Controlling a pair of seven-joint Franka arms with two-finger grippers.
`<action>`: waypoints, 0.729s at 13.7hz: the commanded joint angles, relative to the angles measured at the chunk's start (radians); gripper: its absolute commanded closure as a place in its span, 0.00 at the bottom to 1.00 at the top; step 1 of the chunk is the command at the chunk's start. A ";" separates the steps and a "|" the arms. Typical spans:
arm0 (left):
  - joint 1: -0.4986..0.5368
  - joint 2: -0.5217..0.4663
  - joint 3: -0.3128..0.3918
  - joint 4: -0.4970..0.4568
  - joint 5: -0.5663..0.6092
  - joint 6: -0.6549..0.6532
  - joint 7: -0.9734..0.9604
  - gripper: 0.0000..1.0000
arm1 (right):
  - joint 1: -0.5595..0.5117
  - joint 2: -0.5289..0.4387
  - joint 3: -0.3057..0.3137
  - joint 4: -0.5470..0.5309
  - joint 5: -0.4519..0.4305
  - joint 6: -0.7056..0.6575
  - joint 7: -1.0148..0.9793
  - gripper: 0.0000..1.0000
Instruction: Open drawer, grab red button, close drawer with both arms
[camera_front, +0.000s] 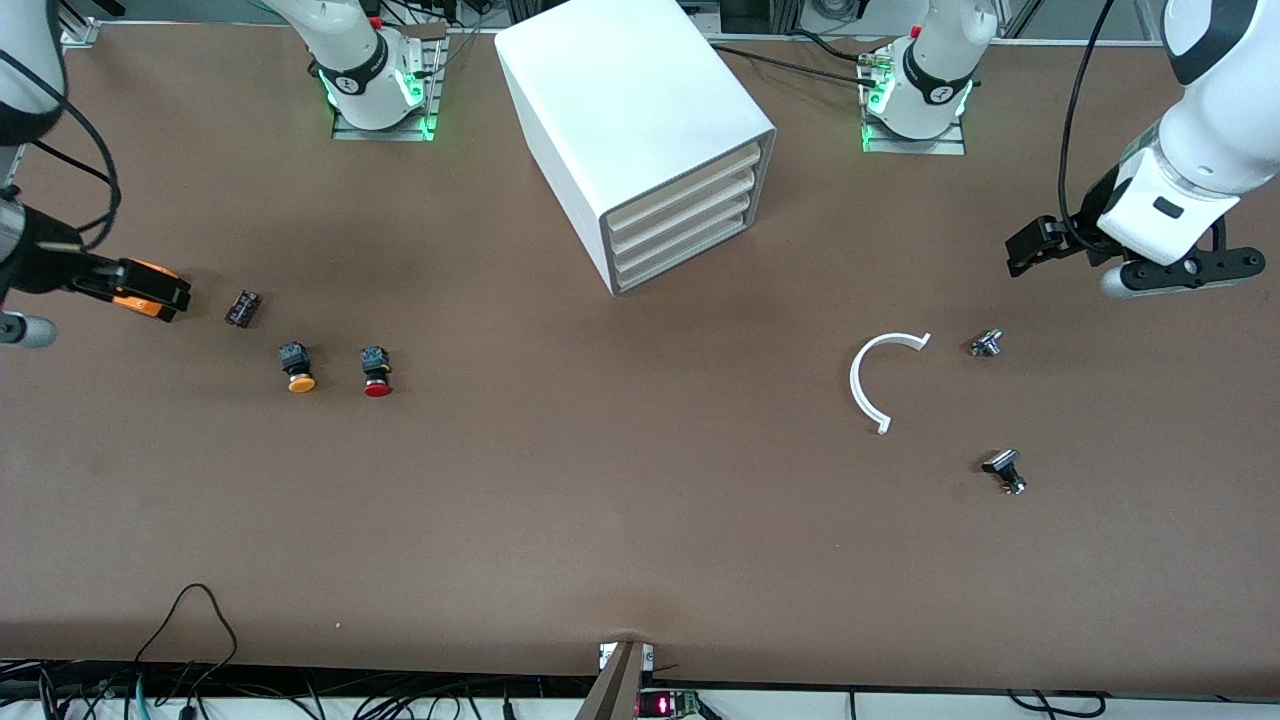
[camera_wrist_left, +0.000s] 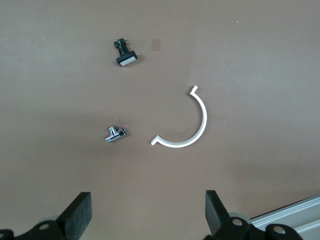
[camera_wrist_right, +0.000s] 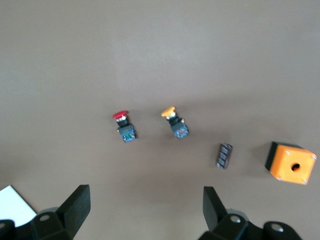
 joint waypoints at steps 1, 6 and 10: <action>0.004 0.006 -0.003 0.021 0.015 -0.021 0.020 0.00 | -0.012 0.007 -0.026 0.048 -0.003 -0.063 -0.035 0.00; 0.046 0.013 0.001 0.047 0.015 -0.016 0.046 0.00 | 0.058 0.010 -0.017 0.057 -0.093 -0.058 -0.072 0.00; 0.073 0.018 0.000 0.049 0.015 -0.013 0.072 0.00 | 0.081 0.007 -0.017 0.054 -0.124 -0.059 -0.063 0.00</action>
